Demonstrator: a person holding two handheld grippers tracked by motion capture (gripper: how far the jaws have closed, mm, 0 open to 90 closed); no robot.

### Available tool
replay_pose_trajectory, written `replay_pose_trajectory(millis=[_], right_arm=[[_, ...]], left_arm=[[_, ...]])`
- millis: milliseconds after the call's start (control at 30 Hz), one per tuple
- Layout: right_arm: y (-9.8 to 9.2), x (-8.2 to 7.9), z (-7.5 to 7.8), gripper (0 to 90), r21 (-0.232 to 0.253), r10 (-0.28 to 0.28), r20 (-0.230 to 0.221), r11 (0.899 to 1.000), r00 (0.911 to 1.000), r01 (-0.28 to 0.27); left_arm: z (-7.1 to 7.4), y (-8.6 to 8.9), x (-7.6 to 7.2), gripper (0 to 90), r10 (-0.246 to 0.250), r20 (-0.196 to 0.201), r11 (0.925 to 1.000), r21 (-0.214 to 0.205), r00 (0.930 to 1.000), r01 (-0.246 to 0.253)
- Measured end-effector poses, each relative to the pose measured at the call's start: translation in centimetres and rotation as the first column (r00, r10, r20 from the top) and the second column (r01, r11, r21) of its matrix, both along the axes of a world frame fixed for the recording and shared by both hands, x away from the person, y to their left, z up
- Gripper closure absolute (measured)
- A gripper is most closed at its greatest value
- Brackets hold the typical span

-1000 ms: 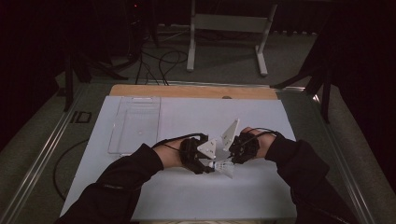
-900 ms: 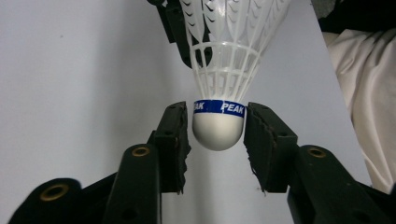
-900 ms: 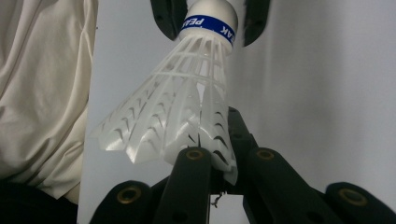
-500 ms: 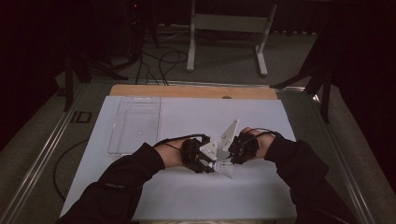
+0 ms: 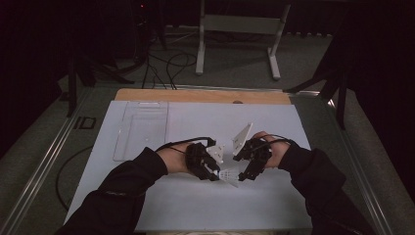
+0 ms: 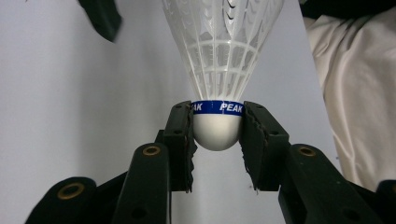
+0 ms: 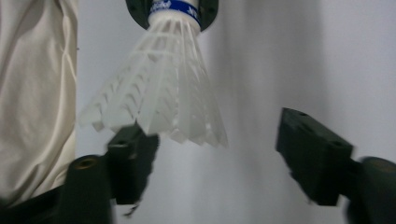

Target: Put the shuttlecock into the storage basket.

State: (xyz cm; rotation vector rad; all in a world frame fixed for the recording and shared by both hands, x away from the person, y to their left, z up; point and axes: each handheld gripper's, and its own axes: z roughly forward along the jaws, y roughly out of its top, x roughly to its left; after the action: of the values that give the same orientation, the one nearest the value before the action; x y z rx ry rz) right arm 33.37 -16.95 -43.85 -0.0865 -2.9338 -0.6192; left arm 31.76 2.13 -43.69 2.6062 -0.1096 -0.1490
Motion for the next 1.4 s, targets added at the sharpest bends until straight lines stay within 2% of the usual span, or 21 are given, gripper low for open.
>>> replay_pose_trajectory(millis=[33, 133, 200, 233, 467, 600, 633, 667, 700, 767, 867, 900, 933, 967, 1033, 1067, 1100, 1167, 1200, 1267, 1400], right_arm=[[0.0, 0.0, 0.1, 13.8, 0.018, -0.023, -0.02, 1.0, 0.9995, 0.023], [-0.1, 0.2, 0.1, 12.2, 0.002, -0.05, 0.005, 0.999, 0.9987, 0.05], [-0.5, 0.3, 0.2, 10.1, 0.0, -0.062, 0.021, 0.998, 0.9978, 0.062], [-0.6, 0.4, 0.2, 10.1, 0.011, -0.064, 0.019, 0.998, 0.9978, 0.064], [-1.8, 0.1, 1.1, 9.5, 0.093, -0.11, 0.086, 0.99, 0.9901, 0.102], [-2.4, -0.5, 1.4, 9.4, 0.111, -0.143, 0.101, 0.985, 0.9846, 0.132], [-2.4, -0.5, 1.4, 9.4, 0.111, -0.143, 0.101, 0.985, 0.9846, 0.132], [-2.7, -0.7, 1.5, 9.4, 0.133, -0.165, 0.11, 0.98, 0.9801, 0.15], [-2.9, -0.8, 1.5, 9.4, 0.147, -0.178, 0.114, 0.976, 0.9773, 0.161], [-2.9, -0.8, 1.5, 9.4, 0.147, -0.178, 0.114, 0.976, 0.9773, 0.161], [-3.7, -1.3, 1.5, 9.4, 0.201, -0.233, 0.149, 0.959, 0.9609, 0.201], [-3.9, -1.5, 1.5, 9.4, 0.21, -0.243, 0.143, 0.955, 0.9593, 0.211], [-4.3, -1.7, 1.4, 9.4, 0.233, -0.263, 0.152, 0.946, 0.9527, 0.224], [-4.4, -1.7, 1.3, 9.4, 0.241, -0.268, 0.144, 0.943, 0.9527, 0.229], [-4.6, -1.9, 1.2, 9.4, 0.248, -0.275, 0.153, 0.94, 0.9491, 0.233], [-4.7, -2.0, 1.1, 9.4, 0.26, -0.289, 0.152, 0.934, 0.9451, 0.244], [-4.9, -2.1, 1.1, 9.4, 0.266, -0.292, 0.149, 0.932, 0.9447, 0.247], [-5.2, -2.2, 0.9, 9.4, 0.285, -0.311, 0.145, 0.922, 0.9394, 0.261], [-5.4, -2.3, 0.7, 9.4, 0.298, -0.322, 0.147, 0.916, 0.9351, 0.269], [-5.7, -2.5, 0.5, 9.4, 0.317, -0.341, 0.142, 0.905, 0.9292, 0.284], [-6.4, -2.9, -0.1, 9.3, 0.355, -0.386, 0.152, 0.88, 0.9099, 0.314]], left_arm=[[0.0, 0.1, 0.1, 65.8, 0.014, -0.011, 0.9999, 0.009, 0.9998, -0.014], [0.0, 0.3, 0.3, 65.8, 0.024, -0.03, 0.9995, 0.019, 0.9993, -0.024], [-0.1, 0.6, 0.5, 65.8, 0.053, -0.049, 0.9978, 0.041, 0.9974, -0.051], [-0.1, 0.7, 0.6, 65.8, 0.063, -0.057, 0.9972, 0.043, 0.9964, -0.061], [0.5, 1.9, 1.2, 65.9, 0.109, -0.068, 0.9932, 0.05, 0.9917, -0.106], [0.9, 2.8, 1.5, 65.8, 0.135, -0.086, 0.9894, 0.066, 0.9871, -0.13], [1.1, 3.1, 1.5, 65.8, 0.144, -0.084, 0.9885, 0.057, 0.986, -0.14], [1.2, 3.4, 1.7, 65.8, 0.151, -0.101, 0.9877, 0.054, 0.9833, -0.146], [1.4, 3.7, 1.8, 65.8, 0.159, -0.102, 0.9865, 0.057, 0.9821, -0.154], [1.5, 4.0, 1.9, 65.8, 0.173, -0.097, 0.9843, 0.054, 0.9802, -0.168], [2.1, 5.3, 2.3, 65.8, 0.21, -0.119, 0.9772, 0.055, 0.9704, -0.205], [2.2, 5.6, 2.4, 65.8, 0.223, -0.118, 0.9745, 0.051, 0.9676, -0.218], [2.3, 5.8, 2.4, 65.8, 0.234, -0.123, 0.9718, 0.056, 0.9644, -0.229], [2.4, 6.0, 2.5, 65.8, 0.237, -0.122, 0.9712, 0.057, 0.9639, -0.231], [2.7, 6.6, 2.6, 65.8, 0.256, -0.14, 0.9667, 0.046, 0.9565, -0.252], [2.9, 6.8, 2.6, 65.8, 0.263, -0.131, 0.9648, 0.043, 0.9559, -0.259], [3.0, 7.0, 2.7, 65.8, 0.267, -0.147, 0.9638, 0.041, 0.9525, -0.263], [3.3, 7.4, 2.7, 65.8, 0.28, -0.146, 0.96, 0.037, 0.9488, -0.278], [3.4, 7.6, 2.7, 65.8, 0.278, -0.144, 0.9607, 0.041, 0.9498, -0.275], [3.6, 8.1, 2.8, 65.8, 0.296, -0.146, 0.9553, 0.038, 0.9442, -0.293], [4.1, 9.1, 3.0, 65.8, 0.319, -0.143, 0.9476, 0.033, 0.9369, -0.318]])
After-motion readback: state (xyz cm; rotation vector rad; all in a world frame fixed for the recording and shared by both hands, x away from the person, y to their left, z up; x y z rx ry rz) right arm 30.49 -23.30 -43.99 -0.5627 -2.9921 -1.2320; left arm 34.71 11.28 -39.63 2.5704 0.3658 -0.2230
